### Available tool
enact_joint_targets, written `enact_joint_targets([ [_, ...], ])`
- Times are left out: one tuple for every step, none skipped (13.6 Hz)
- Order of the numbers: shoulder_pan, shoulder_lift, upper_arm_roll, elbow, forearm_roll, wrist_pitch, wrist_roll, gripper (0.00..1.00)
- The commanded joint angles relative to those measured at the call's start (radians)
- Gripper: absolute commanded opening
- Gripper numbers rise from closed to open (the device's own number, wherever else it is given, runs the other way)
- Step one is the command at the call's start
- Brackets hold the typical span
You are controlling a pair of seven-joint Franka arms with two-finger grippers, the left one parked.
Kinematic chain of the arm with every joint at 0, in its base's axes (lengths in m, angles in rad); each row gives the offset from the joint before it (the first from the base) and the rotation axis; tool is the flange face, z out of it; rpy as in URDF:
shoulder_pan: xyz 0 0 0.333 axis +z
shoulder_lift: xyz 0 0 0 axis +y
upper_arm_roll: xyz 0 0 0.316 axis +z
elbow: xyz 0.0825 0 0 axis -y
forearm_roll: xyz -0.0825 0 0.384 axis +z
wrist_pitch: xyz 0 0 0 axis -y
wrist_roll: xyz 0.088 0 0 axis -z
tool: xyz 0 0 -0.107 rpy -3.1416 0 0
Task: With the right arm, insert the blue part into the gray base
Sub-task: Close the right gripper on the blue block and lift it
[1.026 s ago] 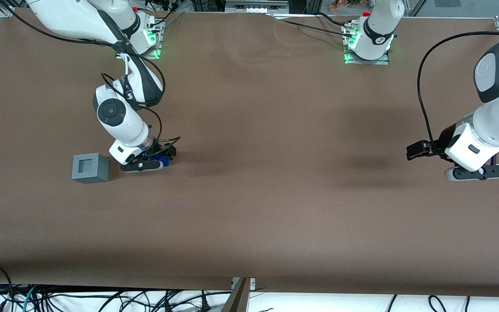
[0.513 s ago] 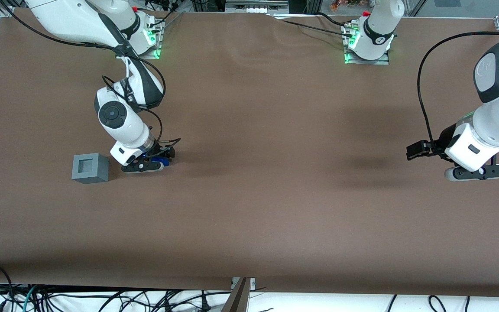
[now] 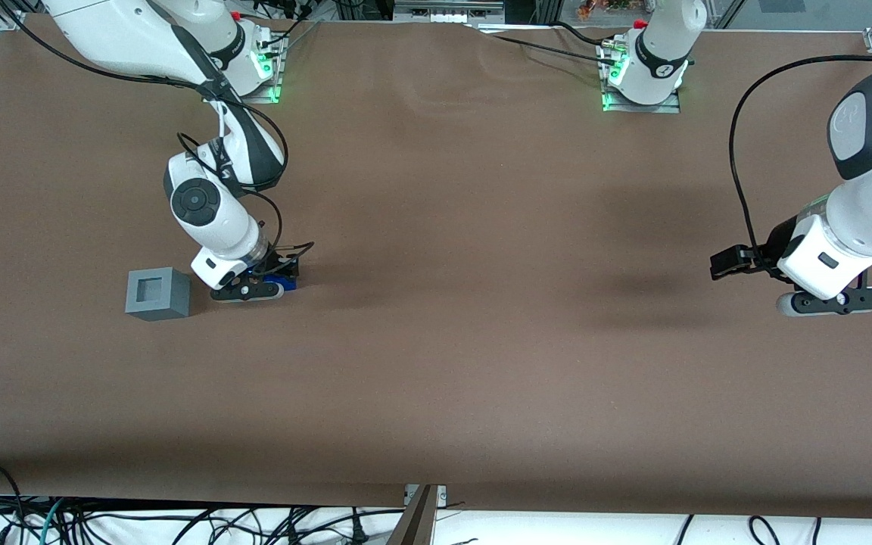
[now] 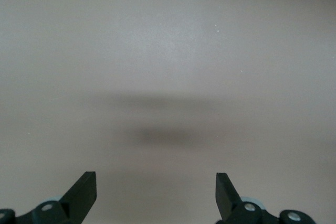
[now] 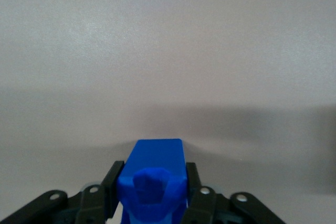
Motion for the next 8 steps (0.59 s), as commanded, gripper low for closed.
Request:
enact_joint_targets([
  [-0.003, -0.002, 0.002, -0.014, -0.024, 0.016, 0.023, 0.36],
  [-0.003, -0.002, 0.002, -0.014, -0.024, 0.016, 0.023, 0.31],
  [-0.003, -0.002, 0.002, -0.014, -0.024, 0.013, 0.020, 0.27],
  [-0.006, -0.002, 0.002, -0.011, -0.024, 0.010, 0.017, 0.24],
  [-0.008, -0.007, 0.000, -0.004, -0.024, 0.007, 0.008, 0.24],
  [-0.008, -0.019, 0.000, 0.004, -0.022, -0.011, 0.003, 0.24],
  [-0.008, -0.033, 0.000, 0.025, -0.022, -0.055, -0.005, 0.24],
  [-0.008, -0.042, 0.000, 0.051, -0.024, -0.112, -0.008, 0.24],
])
